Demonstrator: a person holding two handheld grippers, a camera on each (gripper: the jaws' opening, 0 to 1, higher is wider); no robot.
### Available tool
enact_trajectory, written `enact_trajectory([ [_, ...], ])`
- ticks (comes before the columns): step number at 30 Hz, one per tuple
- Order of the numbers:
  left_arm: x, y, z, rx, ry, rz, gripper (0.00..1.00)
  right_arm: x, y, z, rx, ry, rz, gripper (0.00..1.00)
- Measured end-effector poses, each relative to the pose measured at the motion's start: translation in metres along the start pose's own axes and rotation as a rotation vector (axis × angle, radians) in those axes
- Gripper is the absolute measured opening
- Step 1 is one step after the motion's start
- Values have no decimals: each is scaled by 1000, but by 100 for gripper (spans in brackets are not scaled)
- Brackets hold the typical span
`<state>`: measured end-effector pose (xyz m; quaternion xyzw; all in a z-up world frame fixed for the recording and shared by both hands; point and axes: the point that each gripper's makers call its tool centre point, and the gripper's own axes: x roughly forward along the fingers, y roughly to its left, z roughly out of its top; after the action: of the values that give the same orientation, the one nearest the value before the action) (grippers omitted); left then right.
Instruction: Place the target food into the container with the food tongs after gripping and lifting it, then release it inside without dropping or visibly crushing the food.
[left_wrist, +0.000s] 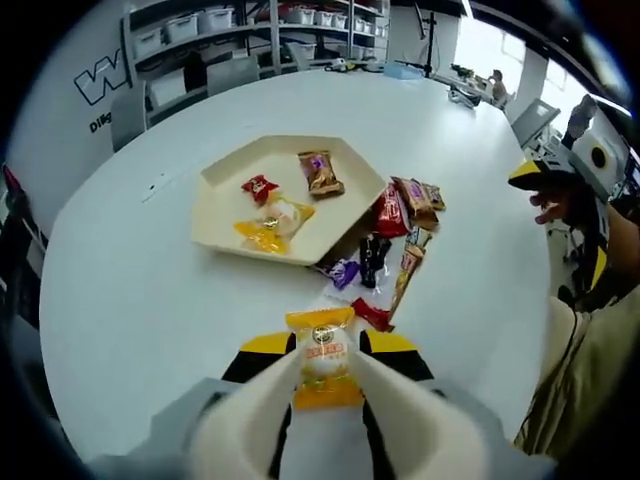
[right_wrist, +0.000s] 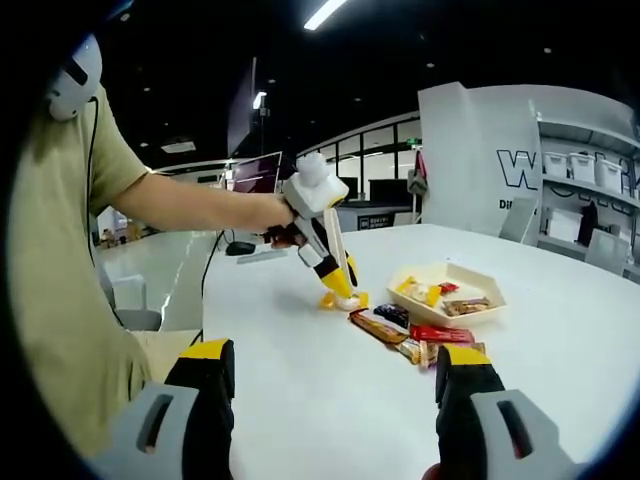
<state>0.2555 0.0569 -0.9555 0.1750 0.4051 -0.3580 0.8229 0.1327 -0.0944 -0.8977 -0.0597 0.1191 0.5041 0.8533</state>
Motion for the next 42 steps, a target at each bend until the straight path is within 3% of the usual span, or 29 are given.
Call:
enact_trajectory([
  [8,-1,-7,1,65,-6,-12,19,-1,-1,0,1,0,-4,82],
  [24,-9,-13,4,64,-15,-61,18,-2,-1,-2,3,0,-4,81],
  [33,-31,-25,21,96,-40,-96,18,-2,-1,-2,3,-4,-5,81],
  [42,-47,-22,46,110,-74,-102,18,-4,-2,0,2,-9,-7,81],
])
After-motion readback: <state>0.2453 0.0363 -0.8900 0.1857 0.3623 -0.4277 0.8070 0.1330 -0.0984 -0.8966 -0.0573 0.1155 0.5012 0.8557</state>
